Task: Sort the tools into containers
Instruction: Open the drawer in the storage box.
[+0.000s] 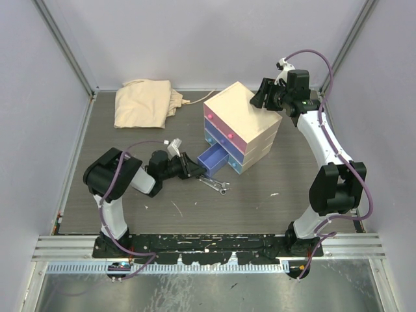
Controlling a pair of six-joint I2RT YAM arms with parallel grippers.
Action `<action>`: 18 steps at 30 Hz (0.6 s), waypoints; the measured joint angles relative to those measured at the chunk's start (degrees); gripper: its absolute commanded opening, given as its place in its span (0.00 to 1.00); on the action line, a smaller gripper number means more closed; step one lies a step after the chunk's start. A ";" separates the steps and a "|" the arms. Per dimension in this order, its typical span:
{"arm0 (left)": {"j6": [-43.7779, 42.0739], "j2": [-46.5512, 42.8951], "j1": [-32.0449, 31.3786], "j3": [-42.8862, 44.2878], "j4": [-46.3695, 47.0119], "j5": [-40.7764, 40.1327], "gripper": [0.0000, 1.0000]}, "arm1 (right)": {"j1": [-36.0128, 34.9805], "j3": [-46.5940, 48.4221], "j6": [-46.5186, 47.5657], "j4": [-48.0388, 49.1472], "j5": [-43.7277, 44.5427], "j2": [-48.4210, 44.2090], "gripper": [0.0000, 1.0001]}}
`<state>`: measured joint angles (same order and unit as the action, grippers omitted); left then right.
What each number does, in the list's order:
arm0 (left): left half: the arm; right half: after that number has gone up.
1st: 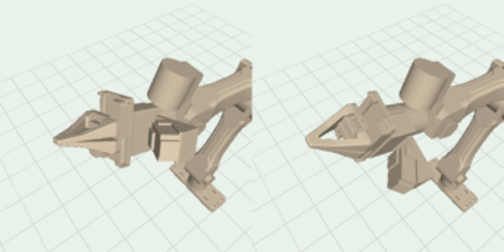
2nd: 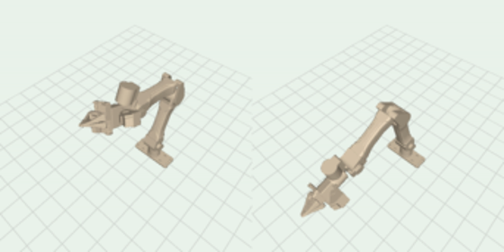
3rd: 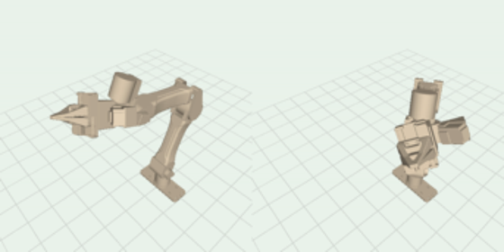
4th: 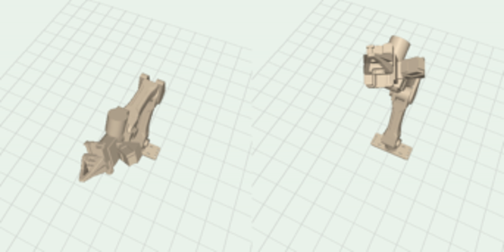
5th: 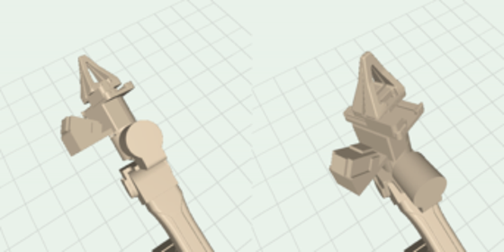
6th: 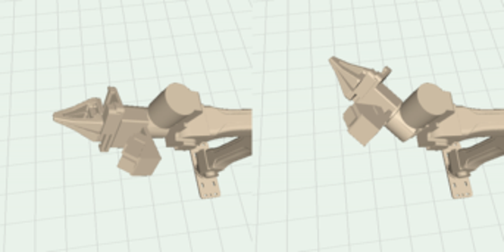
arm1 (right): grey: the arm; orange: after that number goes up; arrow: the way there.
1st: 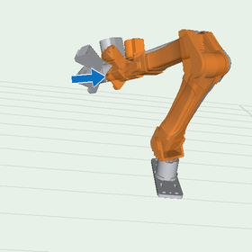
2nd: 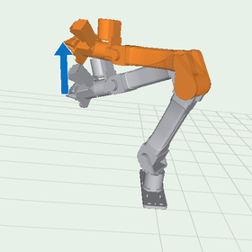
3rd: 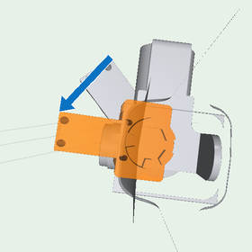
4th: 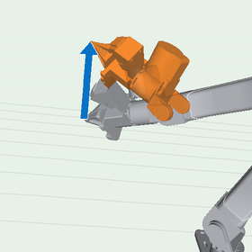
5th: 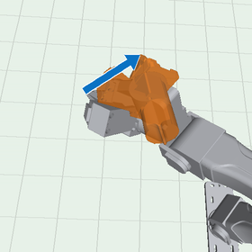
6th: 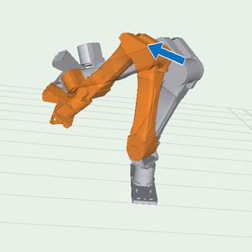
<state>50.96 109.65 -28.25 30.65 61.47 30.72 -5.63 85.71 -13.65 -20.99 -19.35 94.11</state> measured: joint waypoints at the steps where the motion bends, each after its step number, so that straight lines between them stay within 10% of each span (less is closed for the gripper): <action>1: -0.33 -0.46 0.15 -0.68 0.02 0.04 0.16 | 0.00 0.00 0.02 0.02 0.00 0.00 0.62; 18: -3.58 -5.75 2.86 -5.11 -3.13 0.17 0.18 | -0.42 -0.44 -0.02 -1.86 0.39 -1.29 0.63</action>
<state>47.37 103.90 -25.39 25.54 58.35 30.89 -6.04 85.27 -13.67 -22.85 -18.96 92.82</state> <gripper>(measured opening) 0.207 0.629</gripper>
